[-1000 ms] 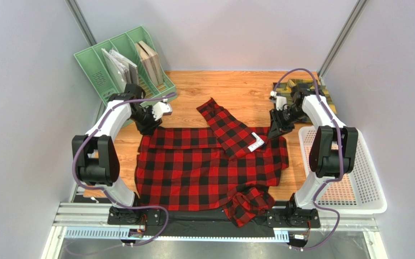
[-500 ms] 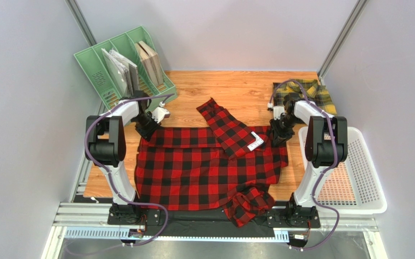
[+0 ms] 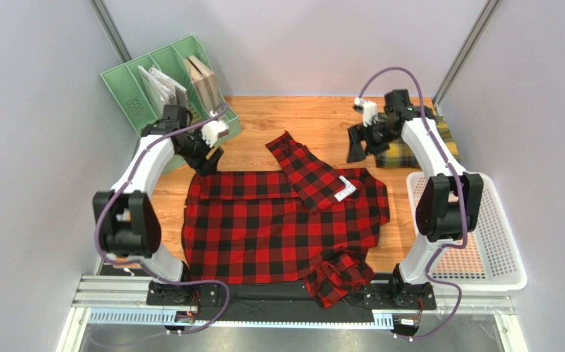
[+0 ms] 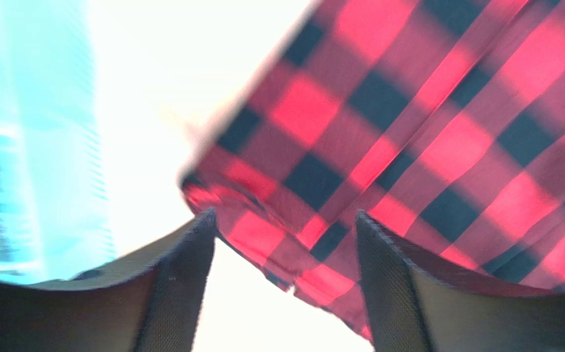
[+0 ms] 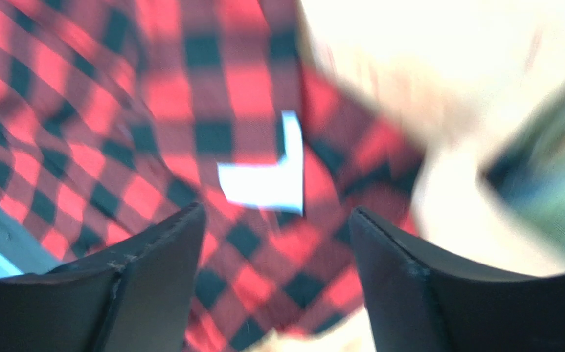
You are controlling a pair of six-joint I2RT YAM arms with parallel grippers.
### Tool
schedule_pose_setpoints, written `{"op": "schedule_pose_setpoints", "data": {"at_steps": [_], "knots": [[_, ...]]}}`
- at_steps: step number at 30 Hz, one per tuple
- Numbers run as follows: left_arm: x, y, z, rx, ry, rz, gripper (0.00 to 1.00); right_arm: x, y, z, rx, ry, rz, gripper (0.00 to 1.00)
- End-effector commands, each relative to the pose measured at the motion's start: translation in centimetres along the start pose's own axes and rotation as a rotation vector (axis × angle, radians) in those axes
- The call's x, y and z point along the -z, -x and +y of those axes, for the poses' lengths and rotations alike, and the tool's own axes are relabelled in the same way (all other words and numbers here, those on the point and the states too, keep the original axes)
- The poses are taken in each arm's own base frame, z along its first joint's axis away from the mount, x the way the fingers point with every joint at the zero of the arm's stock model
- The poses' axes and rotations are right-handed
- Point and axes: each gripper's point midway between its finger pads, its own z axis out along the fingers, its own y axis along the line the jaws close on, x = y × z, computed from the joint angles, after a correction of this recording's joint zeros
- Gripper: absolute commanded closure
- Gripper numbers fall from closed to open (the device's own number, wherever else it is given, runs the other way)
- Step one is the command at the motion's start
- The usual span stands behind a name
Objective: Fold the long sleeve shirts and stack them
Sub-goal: Fold the shirt
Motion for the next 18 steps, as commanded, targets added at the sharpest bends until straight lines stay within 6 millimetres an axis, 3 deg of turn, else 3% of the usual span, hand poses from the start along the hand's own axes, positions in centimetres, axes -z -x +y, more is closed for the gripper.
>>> {"op": "schedule_pose_setpoints", "data": {"at_steps": [1,2,4,5,6,7,8,9,12,18], "knots": [[6.9,8.9,-1.7,-0.097,0.038,-0.396,0.20,-1.8,9.1,3.6,0.147,0.043,-0.199,0.21],[7.9,9.7,-1.9,-0.083,0.055,-0.433,0.19,-4.1,9.5,2.9,0.134,0.037,-0.173,0.21],[10.8,11.4,-1.8,-0.121,0.139,-0.528,0.16,-5.1,13.0,3.7,0.161,0.034,-0.238,0.20],[11.6,11.9,-1.8,-0.097,0.164,-0.557,0.01,-7.3,13.2,3.0,0.150,0.026,-0.218,0.20],[12.5,12.3,-1.7,-0.092,0.189,-0.583,0.01,-7.5,15.3,3.7,0.188,0.023,-0.264,0.20],[13.6,13.0,-1.6,-0.084,0.206,-0.599,0.01,-8.6,15.7,3.5,0.188,0.021,-0.267,0.21],[13.9,13.1,-1.7,-0.053,0.197,-0.598,0.01,-10.6,15.8,3.3,0.189,0.020,-0.248,0.21],[14.0,13.2,-1.8,-0.036,0.189,-0.594,0.01,-11.0,17.1,3.4,0.202,0.018,-0.276,0.21],[14.2,13.2,-2.2,-0.032,0.177,-0.606,0.01,-14.1,18.0,3.3,0.222,0.004,-0.282,0.22],[13.7,12.8,-2.4,-0.019,0.166,-0.598,0.01,-18.8,17.6,3.1,0.260,-0.038,-0.259,0.23]]}}
